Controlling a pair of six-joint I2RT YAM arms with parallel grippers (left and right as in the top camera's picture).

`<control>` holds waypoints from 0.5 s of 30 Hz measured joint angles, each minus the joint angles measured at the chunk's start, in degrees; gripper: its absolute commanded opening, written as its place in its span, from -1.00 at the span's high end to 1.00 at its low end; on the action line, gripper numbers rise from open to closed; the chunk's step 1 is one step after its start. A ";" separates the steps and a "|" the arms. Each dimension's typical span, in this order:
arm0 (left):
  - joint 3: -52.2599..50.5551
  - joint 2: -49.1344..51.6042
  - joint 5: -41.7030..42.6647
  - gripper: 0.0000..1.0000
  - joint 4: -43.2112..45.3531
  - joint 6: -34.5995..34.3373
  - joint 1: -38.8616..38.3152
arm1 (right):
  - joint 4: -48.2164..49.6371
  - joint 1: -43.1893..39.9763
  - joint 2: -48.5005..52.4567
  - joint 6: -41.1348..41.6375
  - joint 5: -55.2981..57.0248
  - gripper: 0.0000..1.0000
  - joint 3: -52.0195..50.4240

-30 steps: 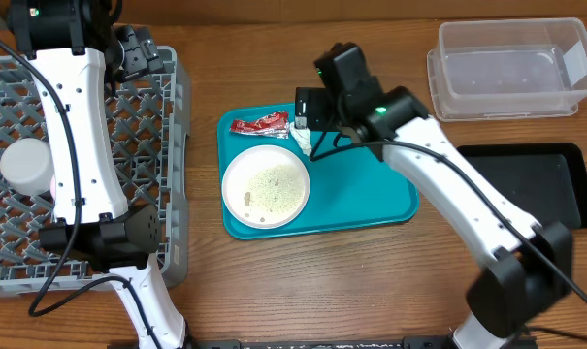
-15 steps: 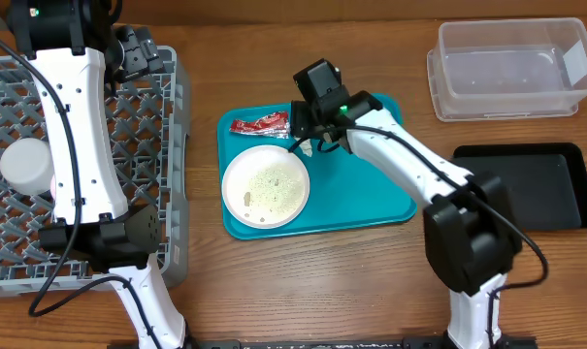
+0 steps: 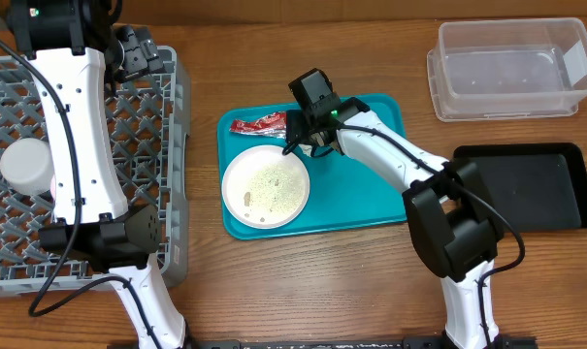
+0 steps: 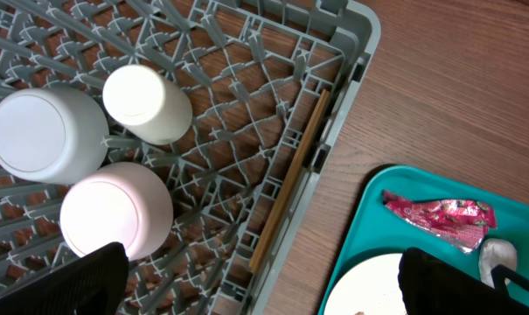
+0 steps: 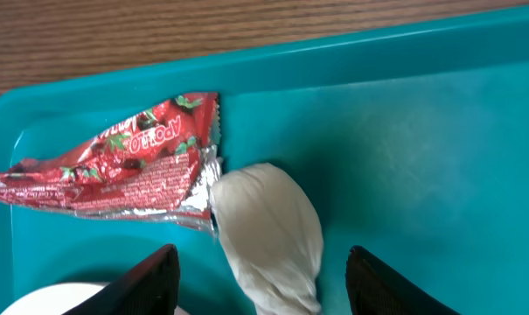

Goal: Sort waste into correct bins and load items into the dishwasher
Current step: 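Move the right gripper to the white tissue on the tray and grasp it, then carry the tissue to the clear plastic bin and release it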

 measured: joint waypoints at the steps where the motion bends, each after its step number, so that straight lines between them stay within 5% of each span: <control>1: 0.00 0.00 0.00 -1.00 0.00 0.00 0.00 | 0.11 0.00 0.15 0.00 -0.07 -0.24 0.00; 7: 0.00 0.00 0.00 -1.00 -0.02 0.02 0.00 | 0.76 0.11 3.15 -0.07 0.11 -0.13 0.00; 15: 0.00 0.00 0.00 -1.00 -0.02 0.02 0.00 | -0.61 0.44 3.23 -0.31 2.14 0.71 0.02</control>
